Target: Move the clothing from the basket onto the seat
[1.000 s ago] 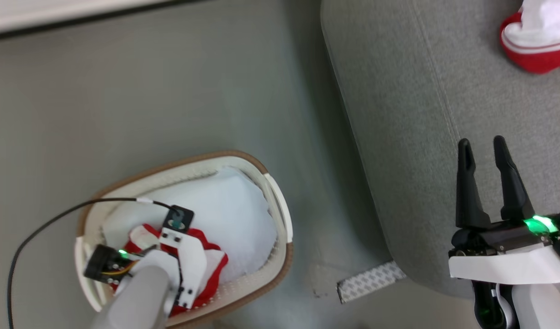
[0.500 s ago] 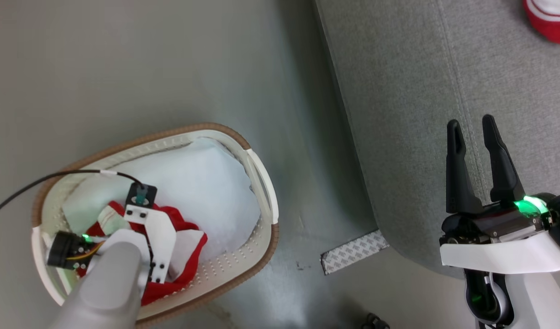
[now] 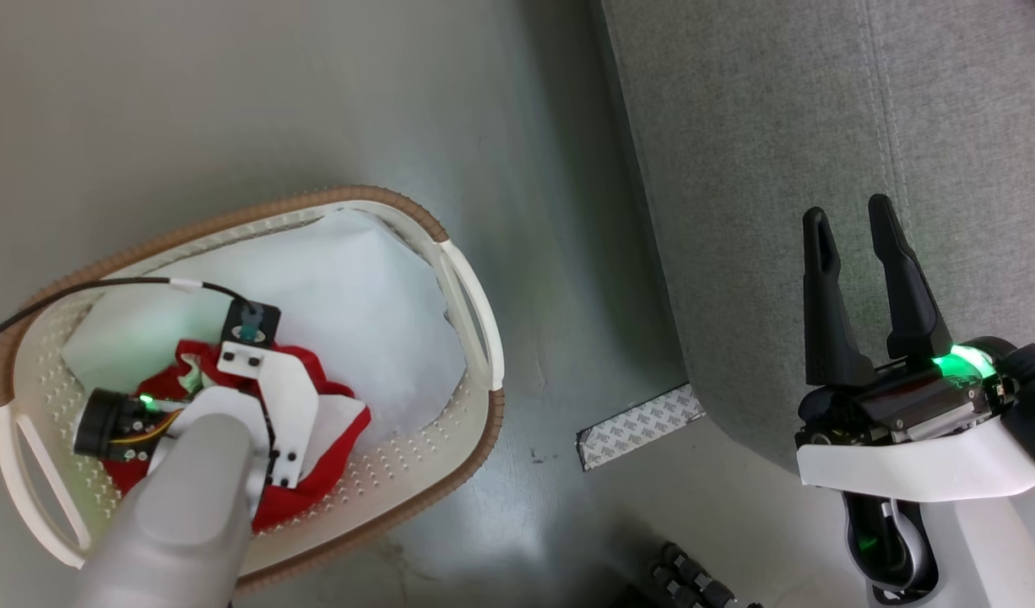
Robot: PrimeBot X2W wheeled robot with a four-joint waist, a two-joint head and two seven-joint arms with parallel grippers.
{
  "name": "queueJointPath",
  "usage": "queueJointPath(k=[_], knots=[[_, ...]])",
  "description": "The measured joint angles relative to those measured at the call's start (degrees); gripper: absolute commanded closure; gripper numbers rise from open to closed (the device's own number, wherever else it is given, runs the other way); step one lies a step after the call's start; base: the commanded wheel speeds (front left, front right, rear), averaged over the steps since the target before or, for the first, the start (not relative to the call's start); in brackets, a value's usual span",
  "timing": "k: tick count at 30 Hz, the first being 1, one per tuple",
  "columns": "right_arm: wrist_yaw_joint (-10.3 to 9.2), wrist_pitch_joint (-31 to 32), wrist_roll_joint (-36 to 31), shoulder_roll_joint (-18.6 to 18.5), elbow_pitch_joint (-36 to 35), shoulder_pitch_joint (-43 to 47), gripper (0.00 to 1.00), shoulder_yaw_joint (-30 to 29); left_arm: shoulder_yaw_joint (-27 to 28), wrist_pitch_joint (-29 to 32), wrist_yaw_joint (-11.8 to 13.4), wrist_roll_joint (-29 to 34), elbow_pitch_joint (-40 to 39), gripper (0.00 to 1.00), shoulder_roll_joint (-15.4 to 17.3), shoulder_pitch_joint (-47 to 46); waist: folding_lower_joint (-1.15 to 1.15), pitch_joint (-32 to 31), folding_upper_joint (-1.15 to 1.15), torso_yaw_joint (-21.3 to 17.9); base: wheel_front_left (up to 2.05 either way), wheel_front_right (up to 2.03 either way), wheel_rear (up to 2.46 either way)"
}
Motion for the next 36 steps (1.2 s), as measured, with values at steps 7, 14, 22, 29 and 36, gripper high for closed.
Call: queueJointPath(k=[7, 14, 22, 29, 36], knots=[[0.0, 0.0, -2.0, 0.0, 0.3, -0.4, 0.0, -1.6, -1.5, -2.4, -0.8, -0.1, 0.9, 1.0, -1.9, -0.8, 0.0, 0.0, 0.0, 1.4, 0.0, 0.0, 0.0], [-0.01, 0.0, -5.4, 0.1, 1.7, -0.4, 0.0, -4.1, -2.0, -7.2, -4.1, -3.3, 3.5, 1.0, -6.8, -0.7, 0.0, -4.3, 0.0, 4.7, 0.0, 0.0, 0.0], [-0.01, 0.0, -9.6, 0.1, 3.8, 2.9, 0.0, -8.0, -2.4, -15.8, -6.7, -7.6, 6.1, 1.0, -10.4, 2.5, -0.02, -13.5, 0.0, 9.0, 0.0, 0.0, 0.0], [-0.01, 0.0, -11.6, 0.2, 5.9, 8.6, 0.0, -10.3, -4.4, -22.2, -8.9, -14.5, 4.0, 1.0, -11.1, 7.5, -0.02, -23.4, 0.0, 12.7, 0.0, 0.0, 0.0], [-0.01, 0.0, -13.3, -0.8, 7.3, 14.4, 0.0, -12.7, -9.4, -27.8, -8.5, -21.3, -4.1, 1.0, -11.3, 12.2, -0.03, -33.3, 0.0, 16.3, 0.0, 0.0, 0.0]])
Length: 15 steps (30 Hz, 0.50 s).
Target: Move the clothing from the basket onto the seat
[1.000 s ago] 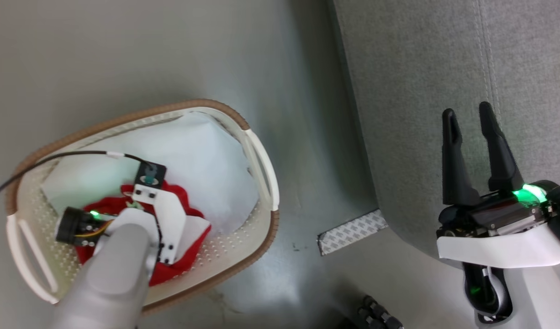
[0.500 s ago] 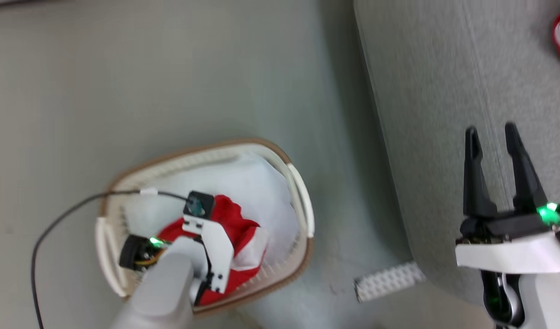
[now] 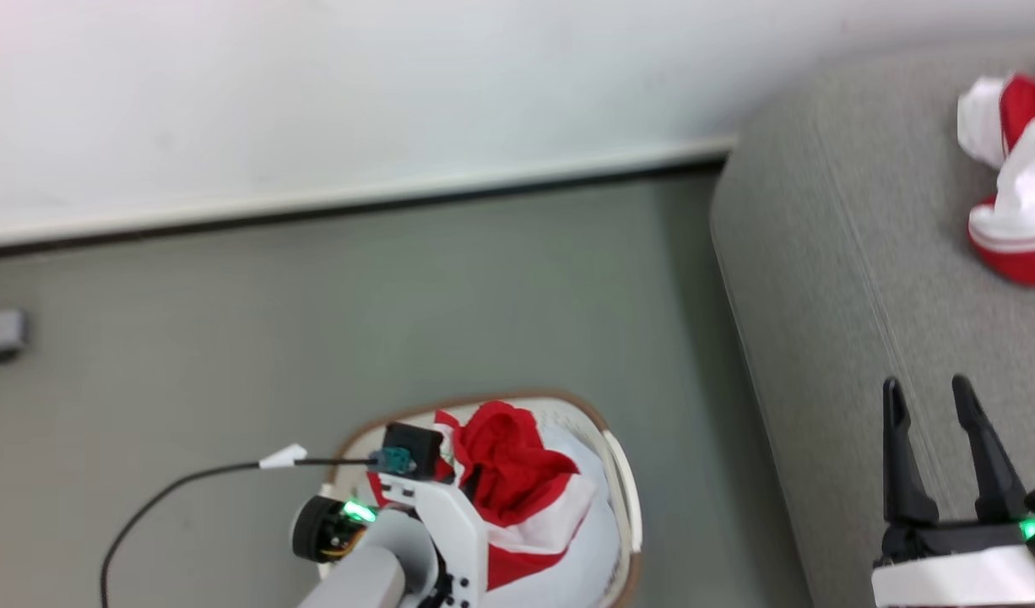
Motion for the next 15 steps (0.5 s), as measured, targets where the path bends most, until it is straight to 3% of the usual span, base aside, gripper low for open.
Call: queueJointPath(k=[11, 15], knots=[[0.0, 0.0, -0.9, -1.4, 1.7, 6.5, 0.0, -1.5, -2.1, -5.5, 3.0, -2.9, -10.7, 1.0, 0.1, 7.0, 0.0, -13.2, 0.0, 5.0, 0.0, 0.0, 0.0], [0.0, 0.0, -1.1, -1.7, 1.8, 8.4, 0.0, -1.7, -1.8, -6.8, 4.6, -2.8, -16.1, 1.0, 1.8, 9.9, 0.0, -17.4, 0.0, 6.1, 0.0, 0.0, 0.0]])
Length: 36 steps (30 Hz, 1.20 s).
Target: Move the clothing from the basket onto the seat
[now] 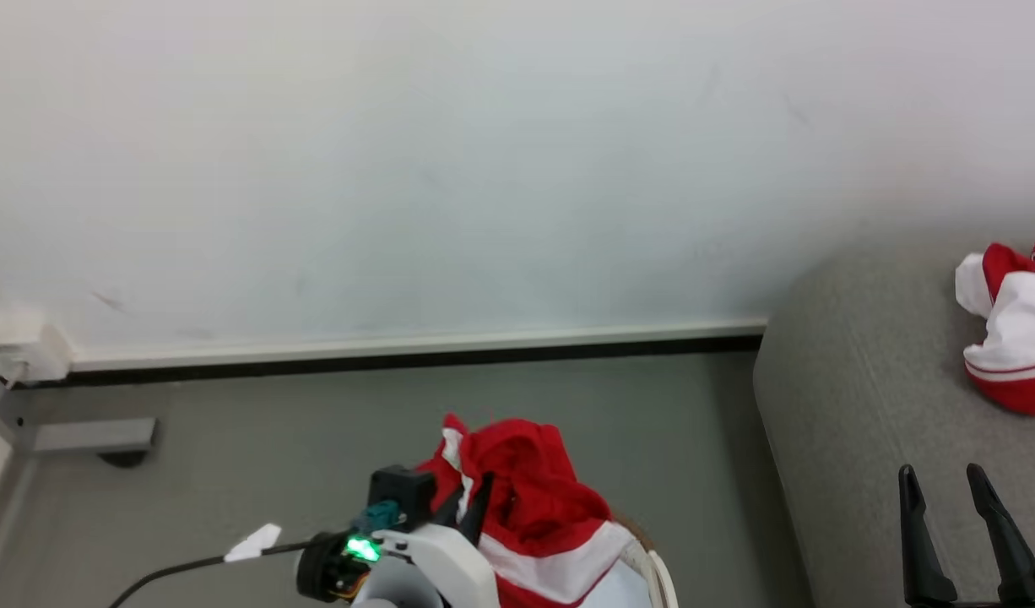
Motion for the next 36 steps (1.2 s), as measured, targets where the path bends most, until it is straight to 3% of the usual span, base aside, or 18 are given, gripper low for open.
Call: queueJointPath(k=[16, 23, 29, 36], knots=[[0.0, 0.0, -1.5, -2.5, 2.3, 3.1, 0.0, 1.4, 2.8, -1.1, 6.4, 0.3, -18.7, 1.0, 7.5, 11.0, 0.01, -8.4, 0.0, 2.5, 0.0, 0.0, 0.0], [0.0, 0.0, -0.9, -2.8, 2.4, 3.4, 0.0, 4.4, 3.2, 0.1, 7.2, 0.1, -22.0, 1.0, 9.1, 12.1, 0.02, -8.2, 0.0, 3.1, 0.0, 0.0, 0.0], [0.01, 0.0, 1.8, -4.3, 1.4, 2.3, 0.0, 12.4, 3.1, 0.4, 7.2, 0.1, -23.2, 1.0, 9.3, 11.9, 0.02, -7.7, 0.0, 2.9, 0.0, 0.0, 0.0], [0.0, 0.0, 7.6, -9.7, -0.4, -3.2, 0.0, 27.8, 1.7, 1.1, 6.8, 0.1, -24.4, 1.0, 8.8, 10.5, 0.02, -7.4, 0.0, 2.8, 0.0, 0.0, 0.0]])
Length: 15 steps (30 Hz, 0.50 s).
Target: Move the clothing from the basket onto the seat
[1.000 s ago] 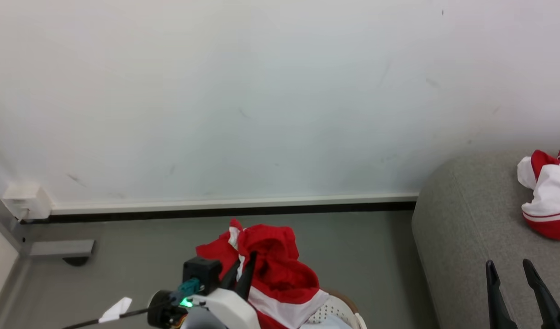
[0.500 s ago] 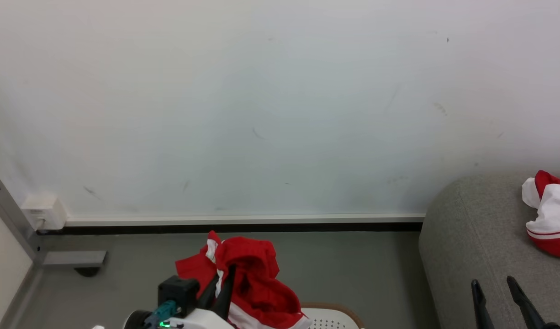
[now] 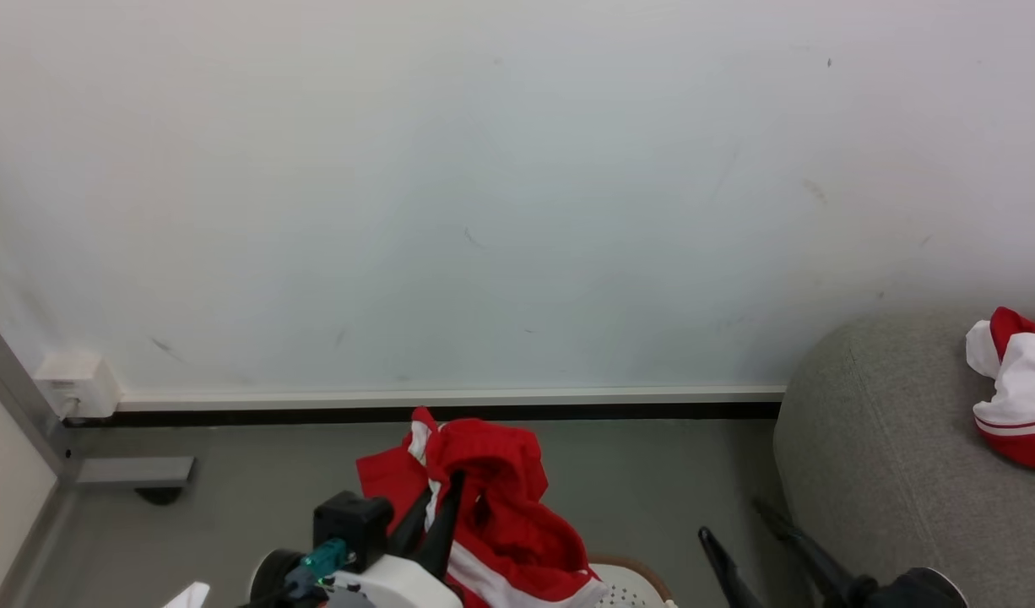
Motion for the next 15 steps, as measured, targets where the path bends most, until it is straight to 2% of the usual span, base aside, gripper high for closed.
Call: queueJointPath(k=[9, 15], knots=[[0.0, 1.1, 8.6, -4.9, -0.5, -10.1, 0.0, 17.2, -3.2, 1.2, -1.8, 0.4, -0.9, 1.0, -1.5, -2.1, 0.0, 0.1, 0.0, 0.9, 0.0, 0.0, 0.0], [0.0, 1.5, 14.7, -6.8, 0.0, -16.1, 0.0, 25.3, -5.0, 1.6, -2.7, 0.7, -0.9, 1.0, -2.8, -3.7, 0.0, -0.1, 0.0, 1.5, 0.0, 0.0, 0.0]])
